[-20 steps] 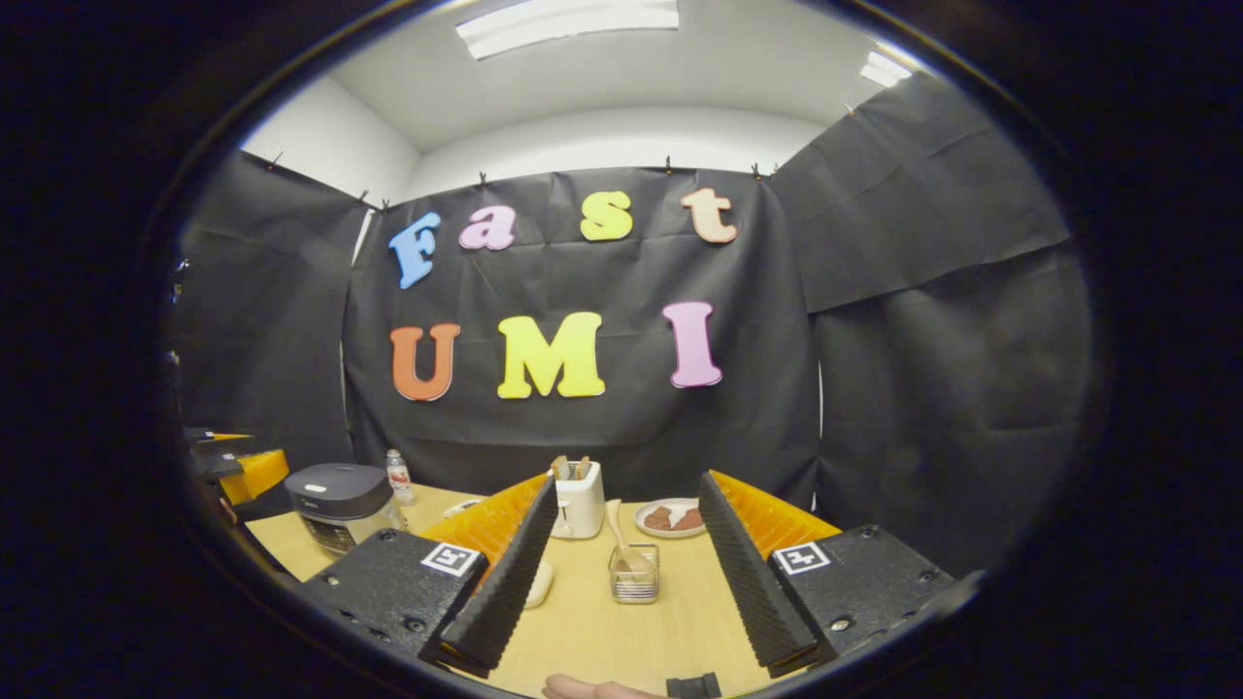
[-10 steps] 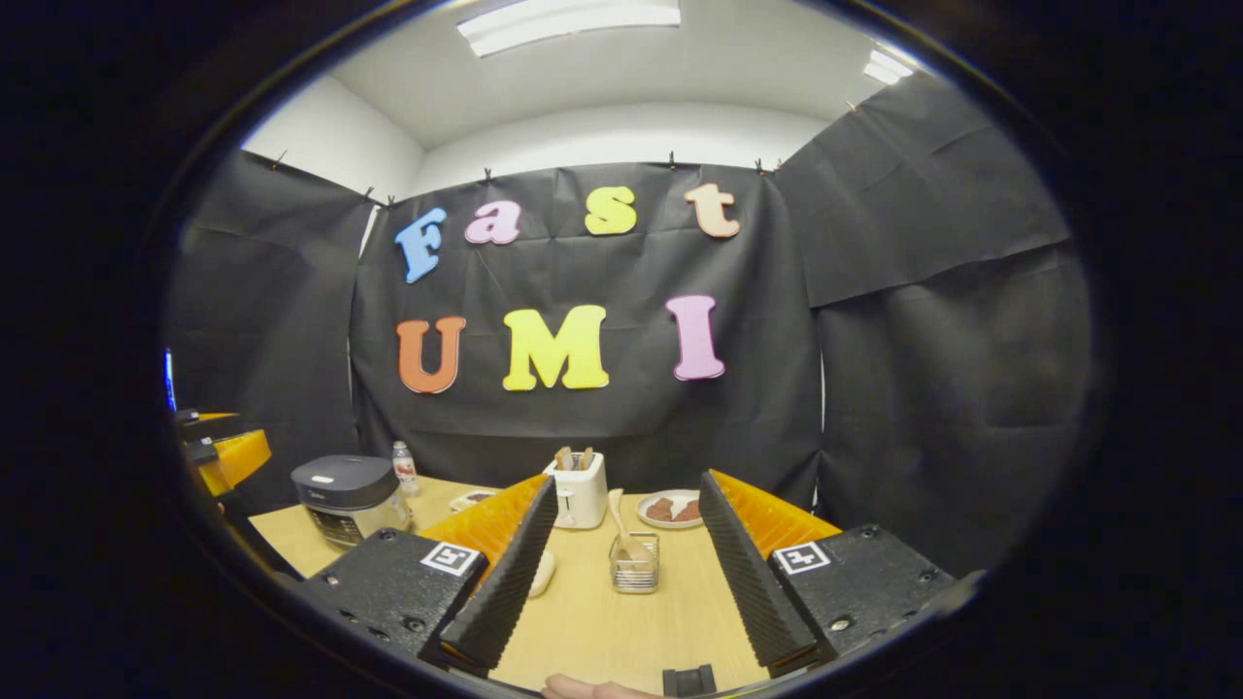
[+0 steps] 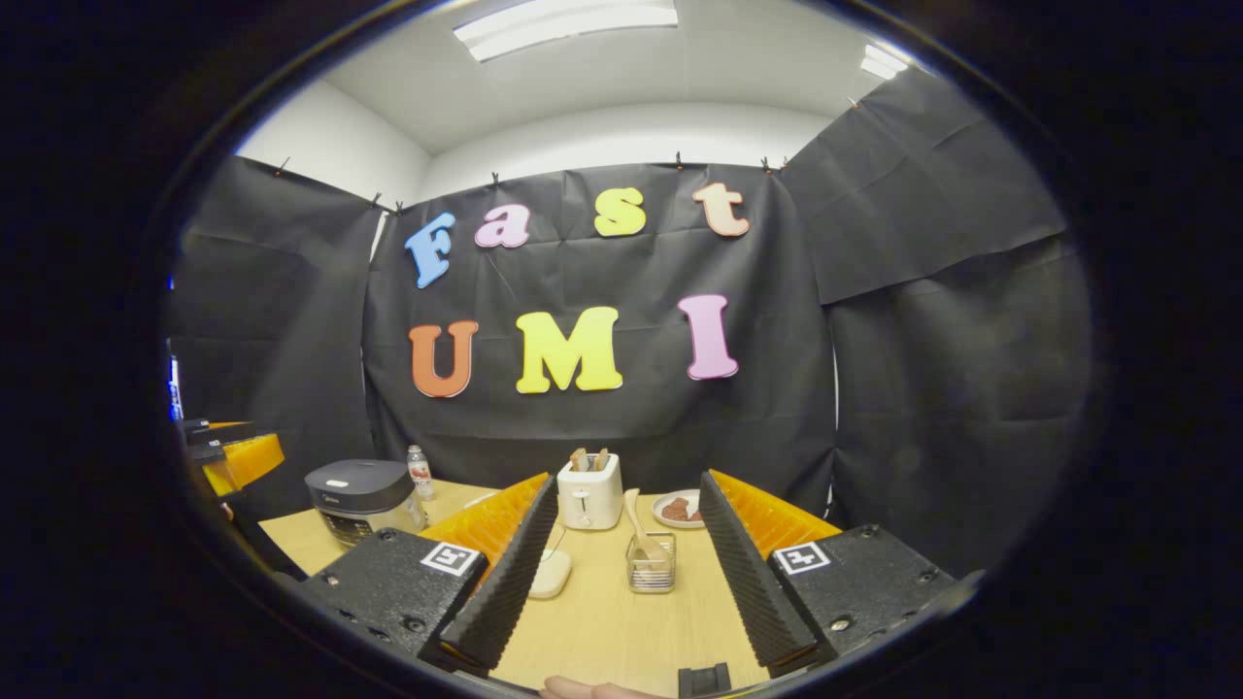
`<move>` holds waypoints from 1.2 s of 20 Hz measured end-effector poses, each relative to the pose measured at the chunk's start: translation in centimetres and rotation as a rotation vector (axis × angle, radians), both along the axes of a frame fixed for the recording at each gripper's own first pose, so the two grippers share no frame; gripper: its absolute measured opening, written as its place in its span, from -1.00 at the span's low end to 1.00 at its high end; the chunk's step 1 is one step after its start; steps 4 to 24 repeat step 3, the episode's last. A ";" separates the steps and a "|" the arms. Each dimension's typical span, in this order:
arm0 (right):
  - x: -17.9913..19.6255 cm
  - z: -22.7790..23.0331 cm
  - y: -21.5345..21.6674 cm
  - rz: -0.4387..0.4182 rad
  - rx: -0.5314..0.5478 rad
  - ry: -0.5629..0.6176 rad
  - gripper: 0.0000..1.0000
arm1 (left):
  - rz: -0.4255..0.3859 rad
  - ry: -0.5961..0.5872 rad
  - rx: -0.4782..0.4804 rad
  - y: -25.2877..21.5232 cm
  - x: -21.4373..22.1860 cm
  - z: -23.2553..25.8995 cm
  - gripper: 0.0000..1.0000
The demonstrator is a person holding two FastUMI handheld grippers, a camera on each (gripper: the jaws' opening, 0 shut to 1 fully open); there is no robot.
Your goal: Close the left gripper, press the button to open the rice cooker; take a wooden spoon from the chopstick holder with the right hand, scoop a spoonful of rice and pour it into the rice cooker, then put the wooden spoon back into the chopstick holder.
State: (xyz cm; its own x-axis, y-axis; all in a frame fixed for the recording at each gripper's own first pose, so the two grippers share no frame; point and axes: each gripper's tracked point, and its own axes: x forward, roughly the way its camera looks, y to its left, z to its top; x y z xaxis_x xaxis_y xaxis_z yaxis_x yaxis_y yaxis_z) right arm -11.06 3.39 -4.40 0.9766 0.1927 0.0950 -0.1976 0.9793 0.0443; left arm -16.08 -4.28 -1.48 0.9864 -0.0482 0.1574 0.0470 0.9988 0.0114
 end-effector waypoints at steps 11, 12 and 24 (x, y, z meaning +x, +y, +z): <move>0.0 -0.1 0.3 0.003 -0.009 0.001 0.84 | 0.001 -0.003 0.008 0.2 0.2 0.1 0.91; 0.0 -0.1 0.3 0.003 -0.009 0.001 0.84 | 0.001 -0.003 0.008 0.2 0.2 0.1 0.91; 0.0 -0.1 0.3 0.003 -0.009 0.001 0.84 | 0.001 -0.003 0.008 0.2 0.2 0.1 0.91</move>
